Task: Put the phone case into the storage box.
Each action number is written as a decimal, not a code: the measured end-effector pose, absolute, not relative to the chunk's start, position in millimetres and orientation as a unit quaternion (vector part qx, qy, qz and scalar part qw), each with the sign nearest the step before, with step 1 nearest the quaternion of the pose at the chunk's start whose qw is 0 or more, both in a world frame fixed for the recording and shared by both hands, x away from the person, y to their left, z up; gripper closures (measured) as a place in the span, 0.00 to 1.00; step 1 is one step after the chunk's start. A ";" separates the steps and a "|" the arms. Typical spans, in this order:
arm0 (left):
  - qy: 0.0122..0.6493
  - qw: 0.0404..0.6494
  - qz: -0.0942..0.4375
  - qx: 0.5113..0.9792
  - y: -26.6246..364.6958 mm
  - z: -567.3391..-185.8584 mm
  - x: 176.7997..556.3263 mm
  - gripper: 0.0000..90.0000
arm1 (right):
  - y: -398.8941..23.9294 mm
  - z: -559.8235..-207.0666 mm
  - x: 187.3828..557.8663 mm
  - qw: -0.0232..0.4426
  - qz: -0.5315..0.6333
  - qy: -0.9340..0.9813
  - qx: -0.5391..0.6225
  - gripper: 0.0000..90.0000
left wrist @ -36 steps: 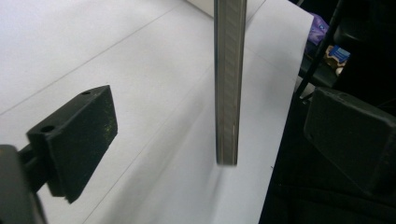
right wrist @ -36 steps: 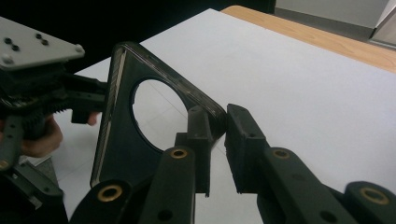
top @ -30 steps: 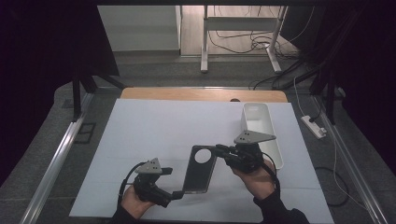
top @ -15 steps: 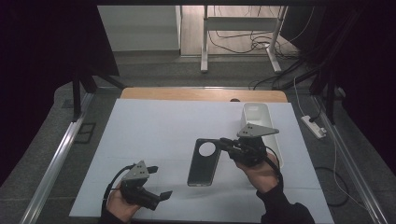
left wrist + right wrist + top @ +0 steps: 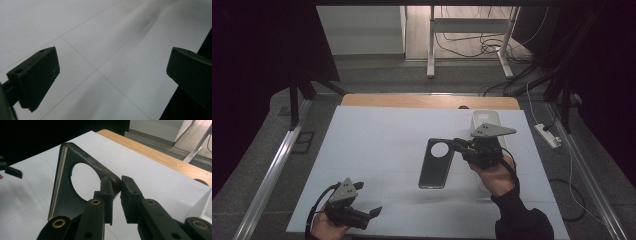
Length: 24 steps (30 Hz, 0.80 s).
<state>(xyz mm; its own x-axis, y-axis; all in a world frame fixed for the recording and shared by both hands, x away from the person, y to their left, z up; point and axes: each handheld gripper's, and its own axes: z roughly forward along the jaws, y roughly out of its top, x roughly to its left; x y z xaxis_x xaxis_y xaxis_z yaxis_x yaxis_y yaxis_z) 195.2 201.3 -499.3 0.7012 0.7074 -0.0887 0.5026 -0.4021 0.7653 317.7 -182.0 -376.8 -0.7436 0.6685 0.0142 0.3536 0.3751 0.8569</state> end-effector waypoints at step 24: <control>0.425 0.411 0.155 0.792 241.3 -502.6 169.9 0.00 | -198.0 -356.9 350.7 0.210 0.457 0.799 0.330 0.89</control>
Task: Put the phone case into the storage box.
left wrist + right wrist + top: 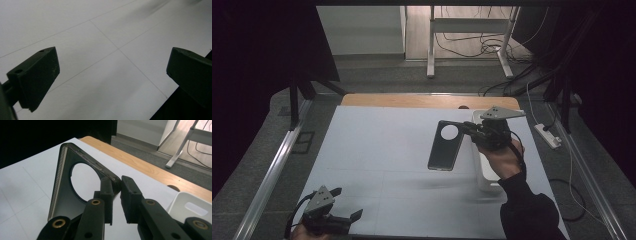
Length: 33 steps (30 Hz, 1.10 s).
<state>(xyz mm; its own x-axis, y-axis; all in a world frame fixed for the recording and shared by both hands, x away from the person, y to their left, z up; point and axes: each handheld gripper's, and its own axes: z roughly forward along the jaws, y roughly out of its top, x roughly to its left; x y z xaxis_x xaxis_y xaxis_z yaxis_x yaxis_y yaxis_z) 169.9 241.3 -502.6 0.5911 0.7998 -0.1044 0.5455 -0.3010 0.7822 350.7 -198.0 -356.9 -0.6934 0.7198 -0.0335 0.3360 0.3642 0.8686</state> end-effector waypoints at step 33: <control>0.433 0.396 0.159 0.794 247.7 -503.4 169.3 0.00 | -237.4 -323.6 394.2 0.266 0.455 0.774 0.350 0.89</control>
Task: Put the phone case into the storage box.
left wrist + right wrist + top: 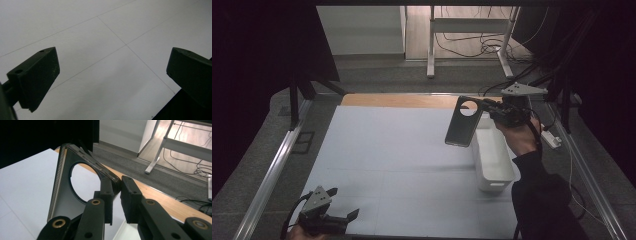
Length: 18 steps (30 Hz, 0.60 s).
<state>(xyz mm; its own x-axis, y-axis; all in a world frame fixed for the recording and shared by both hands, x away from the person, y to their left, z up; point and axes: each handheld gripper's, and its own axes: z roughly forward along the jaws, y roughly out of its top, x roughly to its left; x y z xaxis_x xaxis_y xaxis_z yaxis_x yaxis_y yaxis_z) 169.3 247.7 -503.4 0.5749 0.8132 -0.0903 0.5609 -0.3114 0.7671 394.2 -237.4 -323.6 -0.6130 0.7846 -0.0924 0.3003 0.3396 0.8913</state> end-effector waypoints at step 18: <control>0.429 0.393 0.157 0.798 246.8 -503.6 170.1 0.00 | -265.7 -321.8 418.7 0.295 0.443 0.765 0.362 0.89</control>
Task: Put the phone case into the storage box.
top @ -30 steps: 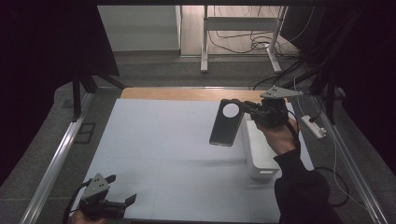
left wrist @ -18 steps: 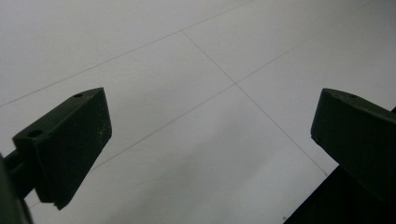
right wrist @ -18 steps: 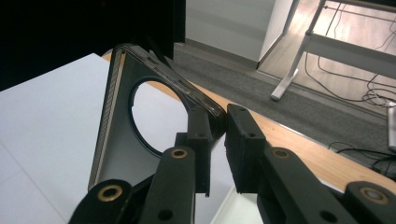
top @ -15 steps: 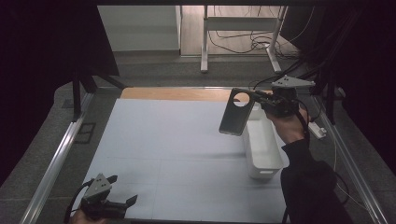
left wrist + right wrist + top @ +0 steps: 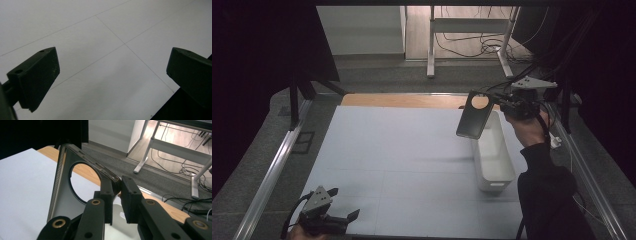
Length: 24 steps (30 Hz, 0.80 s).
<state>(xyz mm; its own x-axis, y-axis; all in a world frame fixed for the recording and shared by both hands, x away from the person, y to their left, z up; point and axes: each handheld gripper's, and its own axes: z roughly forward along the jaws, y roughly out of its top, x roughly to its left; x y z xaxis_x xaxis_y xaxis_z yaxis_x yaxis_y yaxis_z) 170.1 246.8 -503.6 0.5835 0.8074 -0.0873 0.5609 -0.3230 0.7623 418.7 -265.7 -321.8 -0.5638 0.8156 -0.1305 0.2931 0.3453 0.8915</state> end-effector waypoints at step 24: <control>0.429 0.390 0.155 0.800 245.9 -503.8 171.0 0.00 | -302.6 -321.5 453.3 0.338 0.415 0.760 0.370 0.89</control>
